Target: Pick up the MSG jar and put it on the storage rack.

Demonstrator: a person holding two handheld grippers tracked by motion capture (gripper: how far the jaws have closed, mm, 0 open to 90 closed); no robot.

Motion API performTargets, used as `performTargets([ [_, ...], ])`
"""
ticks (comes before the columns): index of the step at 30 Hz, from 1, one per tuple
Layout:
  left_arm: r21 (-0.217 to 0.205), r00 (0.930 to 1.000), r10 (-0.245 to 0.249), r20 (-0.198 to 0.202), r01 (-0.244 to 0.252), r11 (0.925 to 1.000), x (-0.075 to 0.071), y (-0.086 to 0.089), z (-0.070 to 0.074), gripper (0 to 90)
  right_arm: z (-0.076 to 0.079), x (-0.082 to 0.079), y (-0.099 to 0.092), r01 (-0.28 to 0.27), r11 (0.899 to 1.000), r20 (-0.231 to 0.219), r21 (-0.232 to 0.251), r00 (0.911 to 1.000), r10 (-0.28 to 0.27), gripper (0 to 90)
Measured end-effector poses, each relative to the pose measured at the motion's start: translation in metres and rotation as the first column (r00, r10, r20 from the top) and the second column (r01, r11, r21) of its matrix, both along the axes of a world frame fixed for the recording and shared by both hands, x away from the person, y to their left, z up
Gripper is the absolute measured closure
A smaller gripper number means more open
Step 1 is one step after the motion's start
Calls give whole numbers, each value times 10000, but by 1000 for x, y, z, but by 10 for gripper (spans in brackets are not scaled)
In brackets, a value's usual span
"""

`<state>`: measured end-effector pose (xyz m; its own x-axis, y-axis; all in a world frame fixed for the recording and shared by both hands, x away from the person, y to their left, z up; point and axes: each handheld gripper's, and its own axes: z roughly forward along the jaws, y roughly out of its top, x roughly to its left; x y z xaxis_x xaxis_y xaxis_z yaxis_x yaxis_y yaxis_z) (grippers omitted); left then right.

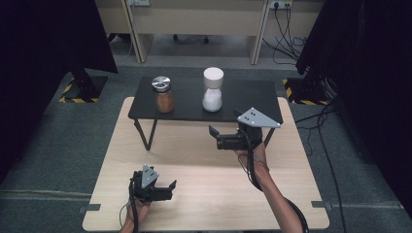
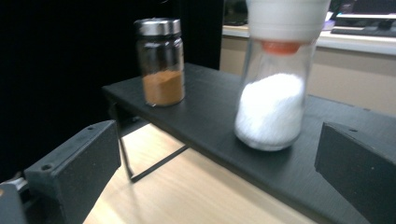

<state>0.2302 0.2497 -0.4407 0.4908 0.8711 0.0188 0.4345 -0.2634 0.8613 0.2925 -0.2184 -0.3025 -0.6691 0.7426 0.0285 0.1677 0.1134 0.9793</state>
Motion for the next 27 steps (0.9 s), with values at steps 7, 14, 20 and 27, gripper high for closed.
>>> performTargets([
  [7, 6, 10000, 20, 12, -20, 10000, 0, 0, 0, 0, -25, -17, -8, -259, 9993, -166, -265, 9995, 254, 2],
  [14, -34, 9999, 120, 96, -119, 9999, -2, 0, -1, 0, -63, -28, -21, -359, 9994, -751, -29, 9965, 355, 2],
  [20, -35, 9998, 185, 105, -184, 9998, -2, 1, -1, 0, -88, -39, -32, -265, 9996, -1002, -23, 9946, 261, 2],
  [27, -56, 9996, 243, 123, -243, 9997, -2, 2, -1, 0, -116, -53, -47, 23, 9999, -1297, 104, 9916, -9, 2],
])
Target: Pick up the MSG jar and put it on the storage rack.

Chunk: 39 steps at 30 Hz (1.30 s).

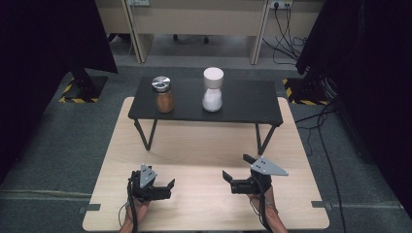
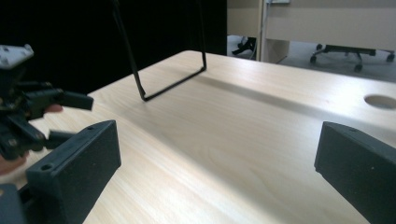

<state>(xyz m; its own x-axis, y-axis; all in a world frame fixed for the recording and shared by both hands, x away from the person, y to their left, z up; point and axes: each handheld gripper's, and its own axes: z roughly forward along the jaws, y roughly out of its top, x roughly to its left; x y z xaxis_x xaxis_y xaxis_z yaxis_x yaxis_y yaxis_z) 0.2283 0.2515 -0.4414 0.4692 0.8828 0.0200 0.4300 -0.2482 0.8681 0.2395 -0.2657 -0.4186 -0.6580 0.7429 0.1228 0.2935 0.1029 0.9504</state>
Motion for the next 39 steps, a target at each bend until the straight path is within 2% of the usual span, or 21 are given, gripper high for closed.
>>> performTargets([
  [5, -2, 10000, 42, 18, -42, 10000, 0, 0, 0, 0, -16, -10, -8, 167, 9998, -158, -52, 9997, -168, 2],
  [15, -40, 9999, 130, 53, -130, 9999, -1, 1, 0, 0, -35, -18, -17, 323, 9992, -426, -236, 9985, -333, 2],
  [24, -32, 9999, 147, 72, -146, 9999, -2, 1, 0, 0, -39, -18, -18, 405, 9983, -509, -423, 9978, -426, 2],
  [39, -47, 9998, 176, 83, -176, 9998, -2, 2, 0, 0, -42, -16, -13, 128, 9980, -668, -612, 9976, -168, 2],
])
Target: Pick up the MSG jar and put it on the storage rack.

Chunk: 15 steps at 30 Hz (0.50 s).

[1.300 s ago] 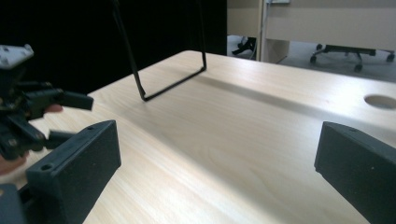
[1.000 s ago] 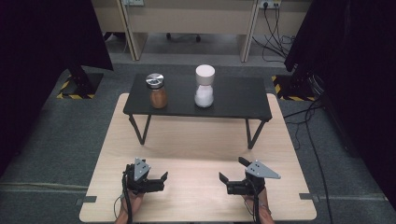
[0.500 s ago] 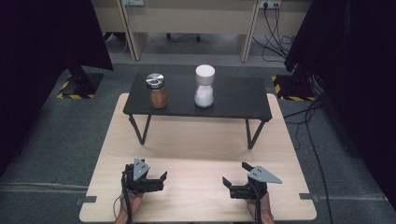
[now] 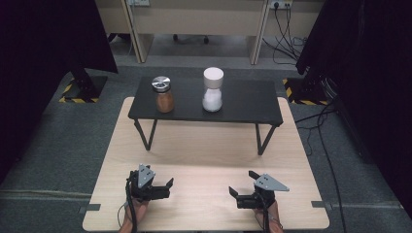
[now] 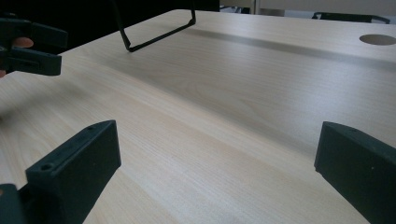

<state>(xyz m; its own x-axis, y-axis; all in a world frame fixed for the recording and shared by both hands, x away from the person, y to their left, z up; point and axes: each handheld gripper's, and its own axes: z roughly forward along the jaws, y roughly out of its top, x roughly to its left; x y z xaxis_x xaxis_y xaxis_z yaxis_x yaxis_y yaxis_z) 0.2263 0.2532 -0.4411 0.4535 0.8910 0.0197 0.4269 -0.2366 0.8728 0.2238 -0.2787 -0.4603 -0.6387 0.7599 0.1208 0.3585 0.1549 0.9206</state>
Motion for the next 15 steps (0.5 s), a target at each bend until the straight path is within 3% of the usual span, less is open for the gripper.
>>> performTargets([
  [15, -17, 10000, 10, 4, -10, 10000, 0, 0, 0, 0, -1, 0, 1, -8, 10000, -57, -17, 10000, 8, 2],
])
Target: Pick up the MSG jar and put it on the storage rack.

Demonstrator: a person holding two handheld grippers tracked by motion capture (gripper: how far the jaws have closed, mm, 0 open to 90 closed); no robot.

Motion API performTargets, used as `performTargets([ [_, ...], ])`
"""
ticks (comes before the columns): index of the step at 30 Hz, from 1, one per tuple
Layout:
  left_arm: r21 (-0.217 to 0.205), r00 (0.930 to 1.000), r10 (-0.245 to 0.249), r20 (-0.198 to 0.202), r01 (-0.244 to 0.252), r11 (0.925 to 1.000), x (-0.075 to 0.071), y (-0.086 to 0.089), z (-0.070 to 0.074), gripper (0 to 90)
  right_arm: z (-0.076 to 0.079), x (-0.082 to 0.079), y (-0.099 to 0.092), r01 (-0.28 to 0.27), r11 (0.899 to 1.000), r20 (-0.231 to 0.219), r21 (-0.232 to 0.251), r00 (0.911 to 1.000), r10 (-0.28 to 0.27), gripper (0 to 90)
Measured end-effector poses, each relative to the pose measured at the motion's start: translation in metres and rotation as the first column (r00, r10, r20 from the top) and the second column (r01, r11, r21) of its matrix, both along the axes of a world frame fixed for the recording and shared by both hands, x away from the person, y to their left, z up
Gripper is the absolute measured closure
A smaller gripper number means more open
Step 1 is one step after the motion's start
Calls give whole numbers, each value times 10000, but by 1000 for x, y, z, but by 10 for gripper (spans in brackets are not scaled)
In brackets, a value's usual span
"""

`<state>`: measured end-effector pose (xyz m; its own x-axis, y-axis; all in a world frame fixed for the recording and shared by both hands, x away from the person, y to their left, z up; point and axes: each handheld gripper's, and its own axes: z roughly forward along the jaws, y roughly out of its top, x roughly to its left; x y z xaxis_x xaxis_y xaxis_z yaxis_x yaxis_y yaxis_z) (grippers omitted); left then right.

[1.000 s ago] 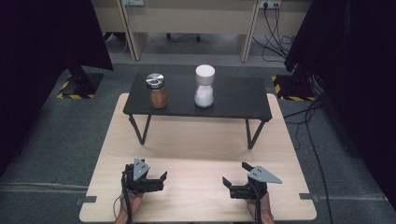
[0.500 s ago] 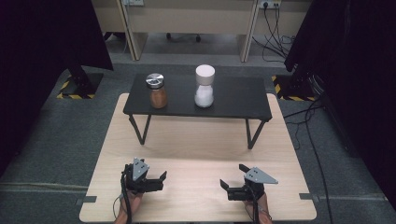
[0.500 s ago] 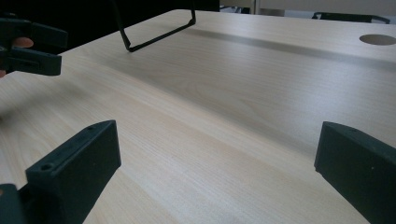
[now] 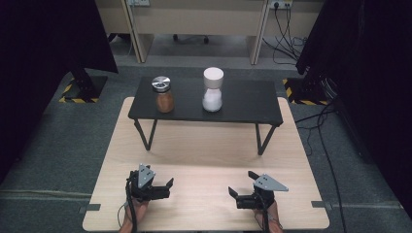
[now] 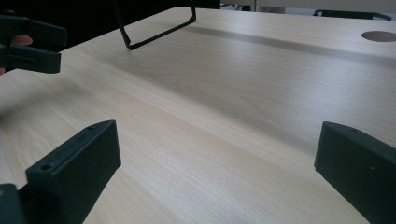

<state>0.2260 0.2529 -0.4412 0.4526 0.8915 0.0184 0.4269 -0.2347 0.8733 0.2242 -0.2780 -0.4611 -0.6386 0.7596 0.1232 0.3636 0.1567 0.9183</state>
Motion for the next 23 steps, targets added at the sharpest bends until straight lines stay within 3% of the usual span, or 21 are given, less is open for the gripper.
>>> performTargets([
  [23, 8, 10000, -2, 4, 2, 10000, 0, 1, 0, 0, 0, 0, 1, -16, 10000, -33, -44, 10000, 16, 2],
])
